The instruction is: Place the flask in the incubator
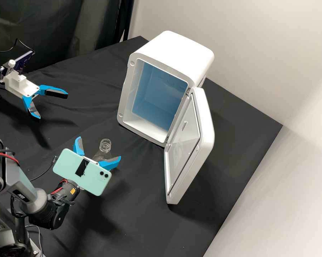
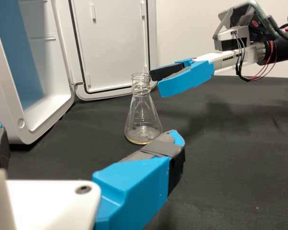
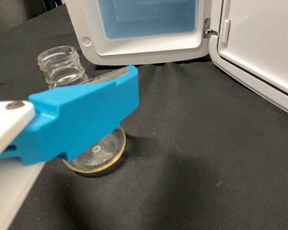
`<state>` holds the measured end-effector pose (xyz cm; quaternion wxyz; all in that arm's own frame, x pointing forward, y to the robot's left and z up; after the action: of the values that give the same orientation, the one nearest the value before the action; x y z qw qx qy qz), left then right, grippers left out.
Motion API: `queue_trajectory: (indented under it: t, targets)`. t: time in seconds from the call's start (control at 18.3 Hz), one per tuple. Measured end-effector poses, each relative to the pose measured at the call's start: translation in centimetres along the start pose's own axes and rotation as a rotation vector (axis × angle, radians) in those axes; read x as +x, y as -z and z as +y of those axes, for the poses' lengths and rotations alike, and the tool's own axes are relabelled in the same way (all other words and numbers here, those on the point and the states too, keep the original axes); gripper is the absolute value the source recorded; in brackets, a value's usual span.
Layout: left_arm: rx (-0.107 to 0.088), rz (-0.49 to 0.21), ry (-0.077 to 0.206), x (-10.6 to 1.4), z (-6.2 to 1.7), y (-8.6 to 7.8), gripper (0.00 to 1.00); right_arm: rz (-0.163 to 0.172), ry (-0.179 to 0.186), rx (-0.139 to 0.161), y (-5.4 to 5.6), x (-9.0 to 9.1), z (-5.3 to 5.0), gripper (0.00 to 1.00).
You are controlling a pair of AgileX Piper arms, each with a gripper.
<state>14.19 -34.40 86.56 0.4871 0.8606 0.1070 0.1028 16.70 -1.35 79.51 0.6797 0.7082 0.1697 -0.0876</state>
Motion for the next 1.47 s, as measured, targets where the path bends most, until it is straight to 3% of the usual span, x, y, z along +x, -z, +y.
queue_trajectory:
  t: [0.16,0.33,0.44,0.6,0.93,1.09,1.25,1.47]
  targets:
    - [-0.002,0.002,0.001,0.0,-0.02,0.0,1.00,0.002,0.002,0.005,0.1,0.2,-0.1,1.00]
    - [-0.007,0.002,0.007,0.0,-0.15,0.1,1.00,-0.008,-0.003,-0.011,0.0,0.7,-0.4,1.00]
    - [-0.007,0.001,0.006,0.0,-0.13,0.1,1.00,-0.019,0.019,-0.031,-0.2,1.2,-0.9,1.00]
    - [-0.009,0.007,0.002,0.0,-0.11,0.2,1.00,-0.048,0.086,-0.055,-0.9,2.0,-2.2,1.00]
    - [-0.022,0.006,0.015,0.1,-0.39,0.3,1.00,-0.117,0.162,-0.039,-2.2,3.2,-4.0,1.00]
    - [-0.024,0.007,0.018,0.1,-0.44,0.4,1.00,-0.129,0.164,-0.052,-2.6,3.9,-4.0,1.00]
    - [-0.024,0.007,0.018,0.1,-0.44,0.4,1.00,-0.142,0.139,-0.051,-2.9,4.5,-3.6,1.00]
    - [-0.025,0.006,0.018,0.1,-0.44,0.3,1.00,-0.134,0.104,-0.063,-2.7,5.5,-3.1,1.00]
